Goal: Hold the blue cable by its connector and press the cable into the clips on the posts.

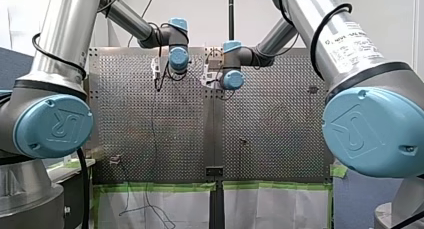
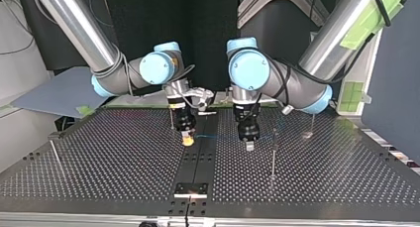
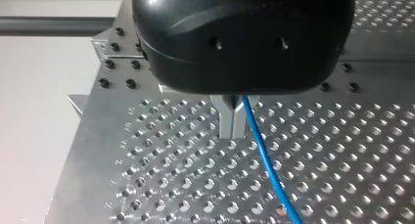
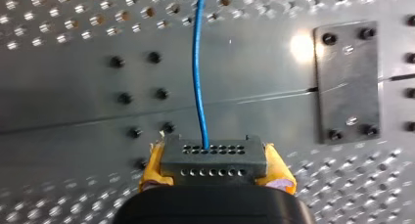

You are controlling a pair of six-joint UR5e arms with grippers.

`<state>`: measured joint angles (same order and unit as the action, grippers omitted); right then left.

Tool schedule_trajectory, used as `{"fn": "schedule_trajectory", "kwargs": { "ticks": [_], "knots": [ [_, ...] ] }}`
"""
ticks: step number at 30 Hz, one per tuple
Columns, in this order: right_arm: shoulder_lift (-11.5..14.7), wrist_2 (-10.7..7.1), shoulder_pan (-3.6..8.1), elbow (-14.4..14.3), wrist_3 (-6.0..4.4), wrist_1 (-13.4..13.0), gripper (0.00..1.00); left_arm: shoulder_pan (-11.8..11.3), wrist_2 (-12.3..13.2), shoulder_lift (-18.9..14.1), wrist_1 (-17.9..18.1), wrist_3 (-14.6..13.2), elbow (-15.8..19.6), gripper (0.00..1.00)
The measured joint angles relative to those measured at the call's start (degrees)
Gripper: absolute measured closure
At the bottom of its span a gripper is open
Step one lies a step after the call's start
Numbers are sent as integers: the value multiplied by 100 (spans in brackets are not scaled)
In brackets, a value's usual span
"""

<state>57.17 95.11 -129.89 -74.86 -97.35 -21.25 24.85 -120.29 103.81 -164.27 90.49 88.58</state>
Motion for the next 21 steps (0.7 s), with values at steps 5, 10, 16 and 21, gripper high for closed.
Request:
{"fn": "schedule_trajectory", "kwargs": {
  "ticks": [5,10,16,21],
  "knots": [
    [-1,37,33,-197,-14,19,100,73,-8,73,34,103,0,100],
    [-3,105,95,-428,-37,4,100,171,-22,276,-130,165,3,100],
    [-4,213,218,-717,-28,-10,100,327,-40,534,-197,231,7,100],
    [-2,276,349,-955,-17,-105,100,443,-51,599,-201,241,13,100]
  ]
}}
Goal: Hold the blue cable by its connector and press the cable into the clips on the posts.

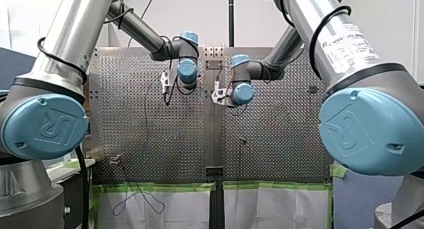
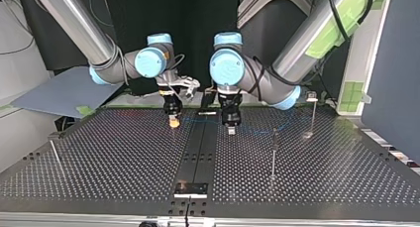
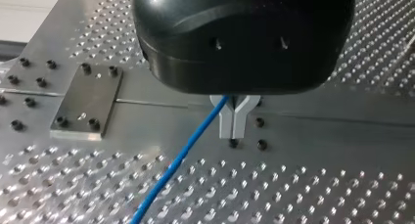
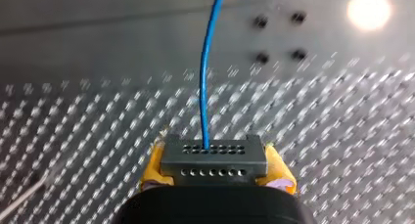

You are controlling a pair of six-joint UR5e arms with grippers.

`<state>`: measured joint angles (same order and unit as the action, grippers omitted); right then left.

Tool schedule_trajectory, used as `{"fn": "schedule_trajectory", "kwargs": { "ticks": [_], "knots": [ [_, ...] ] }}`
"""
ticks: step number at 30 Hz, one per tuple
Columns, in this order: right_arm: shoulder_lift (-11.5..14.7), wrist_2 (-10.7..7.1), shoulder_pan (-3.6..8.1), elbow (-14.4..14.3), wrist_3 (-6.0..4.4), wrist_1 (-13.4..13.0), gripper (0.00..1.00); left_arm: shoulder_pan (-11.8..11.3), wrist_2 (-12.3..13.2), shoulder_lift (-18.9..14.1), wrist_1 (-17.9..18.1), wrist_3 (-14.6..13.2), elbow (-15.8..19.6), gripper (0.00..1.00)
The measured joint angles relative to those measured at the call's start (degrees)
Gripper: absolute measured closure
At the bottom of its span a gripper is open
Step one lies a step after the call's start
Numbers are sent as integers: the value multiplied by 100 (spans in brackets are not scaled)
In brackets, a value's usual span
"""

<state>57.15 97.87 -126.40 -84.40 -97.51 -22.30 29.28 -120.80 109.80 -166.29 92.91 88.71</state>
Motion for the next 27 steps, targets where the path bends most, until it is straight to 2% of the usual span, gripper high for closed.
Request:
{"fn": "schedule_trajectory", "kwargs": {
  "ticks": [7,13,27],
  "knots": [
    [-2,13,171,-359,27,-308,100,158,-89,217,-22,-21,4,100],
    [-2,26,235,-649,64,-388,100,301,-244,443,-29,-43,7,100],
    [3,47,403,-1346,176,-666,100,613,-399,692,174,-52,93,100]
  ]
}}
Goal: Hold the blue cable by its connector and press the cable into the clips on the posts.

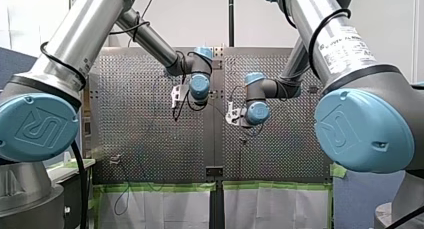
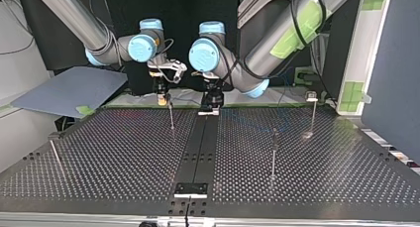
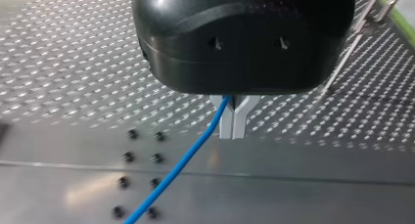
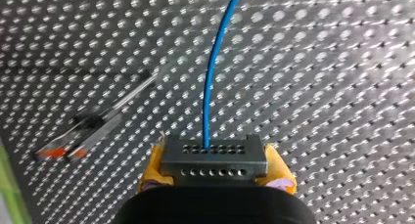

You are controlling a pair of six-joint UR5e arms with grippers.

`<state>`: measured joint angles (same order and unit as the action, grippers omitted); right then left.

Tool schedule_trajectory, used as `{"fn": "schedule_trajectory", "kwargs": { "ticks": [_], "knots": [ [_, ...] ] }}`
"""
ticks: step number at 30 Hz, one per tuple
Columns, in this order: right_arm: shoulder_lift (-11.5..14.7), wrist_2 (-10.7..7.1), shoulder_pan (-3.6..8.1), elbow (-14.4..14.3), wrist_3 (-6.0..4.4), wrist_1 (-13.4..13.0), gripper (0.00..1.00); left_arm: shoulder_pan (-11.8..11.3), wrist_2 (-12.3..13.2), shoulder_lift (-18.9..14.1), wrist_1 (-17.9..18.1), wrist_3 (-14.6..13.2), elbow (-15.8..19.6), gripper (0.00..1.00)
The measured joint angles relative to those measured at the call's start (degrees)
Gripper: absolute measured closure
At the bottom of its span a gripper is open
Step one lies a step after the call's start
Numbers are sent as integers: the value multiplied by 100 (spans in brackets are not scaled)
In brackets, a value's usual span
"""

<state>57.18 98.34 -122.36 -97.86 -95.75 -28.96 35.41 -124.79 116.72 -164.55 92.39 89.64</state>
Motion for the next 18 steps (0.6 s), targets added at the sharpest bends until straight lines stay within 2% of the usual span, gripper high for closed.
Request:
{"fn": "schedule_trajectory", "kwargs": {
  "ticks": [9,13,18],
  "knots": [
    [0,32,104,-320,67,-115,100,234,-9,437,213,-28,35,100],
    [-2,35,172,-490,77,-288,100,353,-8,636,377,4,35,100],
    [-5,5,264,-675,53,-532,100,492,-6,713,561,58,36,100]
  ]
}}
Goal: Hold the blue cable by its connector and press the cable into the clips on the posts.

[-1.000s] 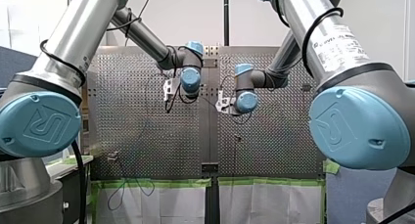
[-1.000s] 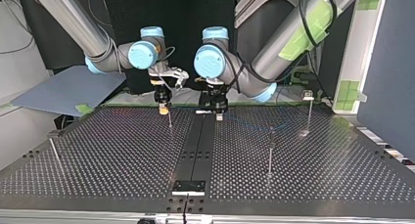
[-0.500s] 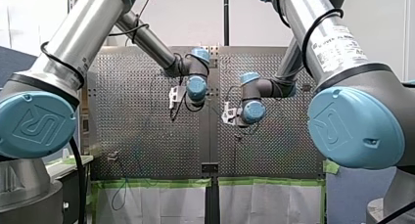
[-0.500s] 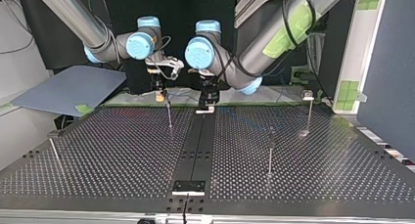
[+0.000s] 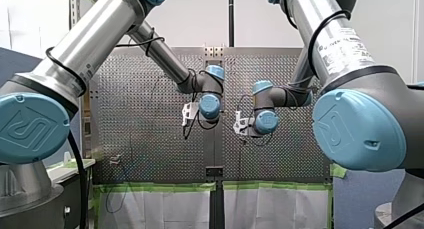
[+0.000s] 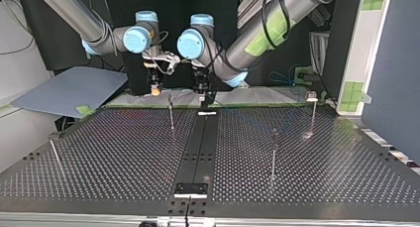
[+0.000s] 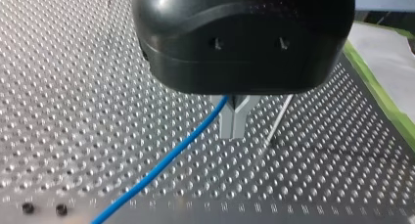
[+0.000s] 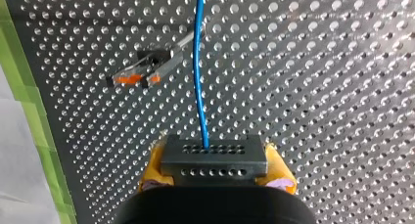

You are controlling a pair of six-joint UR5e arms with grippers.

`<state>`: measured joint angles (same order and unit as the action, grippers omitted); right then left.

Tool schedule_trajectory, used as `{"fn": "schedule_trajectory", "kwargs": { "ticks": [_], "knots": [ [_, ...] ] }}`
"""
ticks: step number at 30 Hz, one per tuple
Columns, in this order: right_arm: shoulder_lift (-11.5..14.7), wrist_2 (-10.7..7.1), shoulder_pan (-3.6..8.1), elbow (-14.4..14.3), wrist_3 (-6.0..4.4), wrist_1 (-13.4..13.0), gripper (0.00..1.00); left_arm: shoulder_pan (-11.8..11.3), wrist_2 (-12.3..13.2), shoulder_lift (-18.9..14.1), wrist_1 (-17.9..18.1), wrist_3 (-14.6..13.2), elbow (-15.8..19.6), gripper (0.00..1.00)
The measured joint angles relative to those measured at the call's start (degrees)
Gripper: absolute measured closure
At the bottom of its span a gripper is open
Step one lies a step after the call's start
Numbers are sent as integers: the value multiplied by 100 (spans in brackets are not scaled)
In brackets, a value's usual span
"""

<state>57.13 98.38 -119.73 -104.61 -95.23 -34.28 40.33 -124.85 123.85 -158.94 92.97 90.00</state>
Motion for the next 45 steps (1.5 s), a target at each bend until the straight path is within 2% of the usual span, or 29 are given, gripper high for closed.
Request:
{"fn": "schedule_trajectory", "kwargs": {
  "ticks": [6,12,16,24,28,37,41,45],
  "knots": [
    [-9,-18,79,-132,8,-283,100,165,8,146,125,49,-1,100],
    [-93,-100,166,-300,-11,-596,100,250,25,460,422,92,-1,100],
    [-270,-217,223,-324,-30,-818,100,285,3,609,653,137,-2,100],
    [-653,-350,350,-330,-71,-1210,100,292,-93,644,1057,163,-2,100],
    [-769,-428,418,-328,-88,-1394,100,292,-15,724,1279,218,-2,100],
    [-795,-778,582,-328,-97,-1572,100,289,49,1137,1505,362,-6,100],
    [-795,-960,651,-328,-110,-1633,100,291,88,1257,1502,454,-6,100],
    [-797,-1063,721,-328,-100,-1657,100,295,122,1438,1400,505,-6,100]
  ]
}}
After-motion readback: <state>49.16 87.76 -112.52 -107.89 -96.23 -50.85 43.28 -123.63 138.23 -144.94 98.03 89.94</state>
